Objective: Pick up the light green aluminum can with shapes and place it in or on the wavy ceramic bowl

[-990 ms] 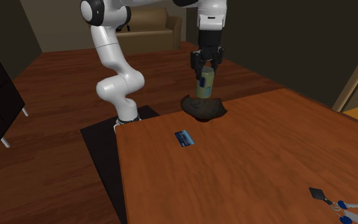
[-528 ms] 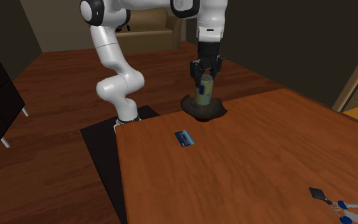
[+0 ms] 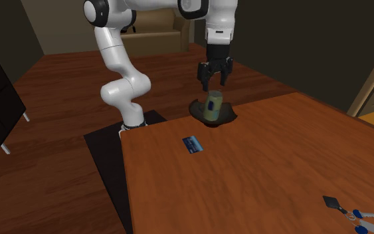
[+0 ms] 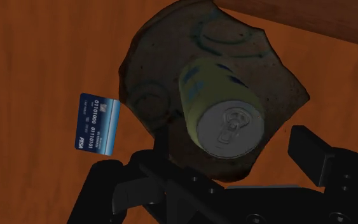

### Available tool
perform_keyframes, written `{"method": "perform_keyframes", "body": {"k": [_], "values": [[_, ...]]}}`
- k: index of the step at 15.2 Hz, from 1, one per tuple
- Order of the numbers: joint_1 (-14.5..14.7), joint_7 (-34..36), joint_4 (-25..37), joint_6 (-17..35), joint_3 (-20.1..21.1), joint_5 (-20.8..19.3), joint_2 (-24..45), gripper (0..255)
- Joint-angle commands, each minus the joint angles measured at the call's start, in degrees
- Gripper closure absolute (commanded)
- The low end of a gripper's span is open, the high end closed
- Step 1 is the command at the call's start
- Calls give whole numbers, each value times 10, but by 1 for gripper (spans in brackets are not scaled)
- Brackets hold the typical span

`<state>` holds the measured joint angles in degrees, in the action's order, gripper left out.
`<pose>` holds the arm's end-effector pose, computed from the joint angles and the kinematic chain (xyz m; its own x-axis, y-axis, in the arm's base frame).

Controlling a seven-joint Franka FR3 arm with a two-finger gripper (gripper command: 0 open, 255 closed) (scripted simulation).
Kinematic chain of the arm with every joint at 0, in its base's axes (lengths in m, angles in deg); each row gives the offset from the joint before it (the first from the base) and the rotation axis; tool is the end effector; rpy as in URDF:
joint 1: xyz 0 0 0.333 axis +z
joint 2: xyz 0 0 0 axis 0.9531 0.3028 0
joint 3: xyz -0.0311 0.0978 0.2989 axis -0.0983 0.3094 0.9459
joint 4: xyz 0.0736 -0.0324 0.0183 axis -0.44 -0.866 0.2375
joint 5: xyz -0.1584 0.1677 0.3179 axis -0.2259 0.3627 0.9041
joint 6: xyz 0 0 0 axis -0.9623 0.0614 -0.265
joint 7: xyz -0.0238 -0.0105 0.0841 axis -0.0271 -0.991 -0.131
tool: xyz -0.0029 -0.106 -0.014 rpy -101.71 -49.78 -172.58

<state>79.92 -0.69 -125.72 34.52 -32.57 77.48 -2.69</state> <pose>0.4013 0.1893 0.5880 0.9986 -0.0524 -0.0009 -0.0524 -0.9986 -0.0007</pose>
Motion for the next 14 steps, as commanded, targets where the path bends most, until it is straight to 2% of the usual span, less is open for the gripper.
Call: {"method": "perform_keyframes", "body": {"k": [1, 4, 8, 14], "values": [[0, 0, 0, 0, 0, 0, 0, 0], [0, 0, 0, 0, 0, 0, 0, 0], [-3, 3, 87, -72, -2, -5, 14, 0], [-3, 3, 87, -72, -2, -5, 14, 0]]}}
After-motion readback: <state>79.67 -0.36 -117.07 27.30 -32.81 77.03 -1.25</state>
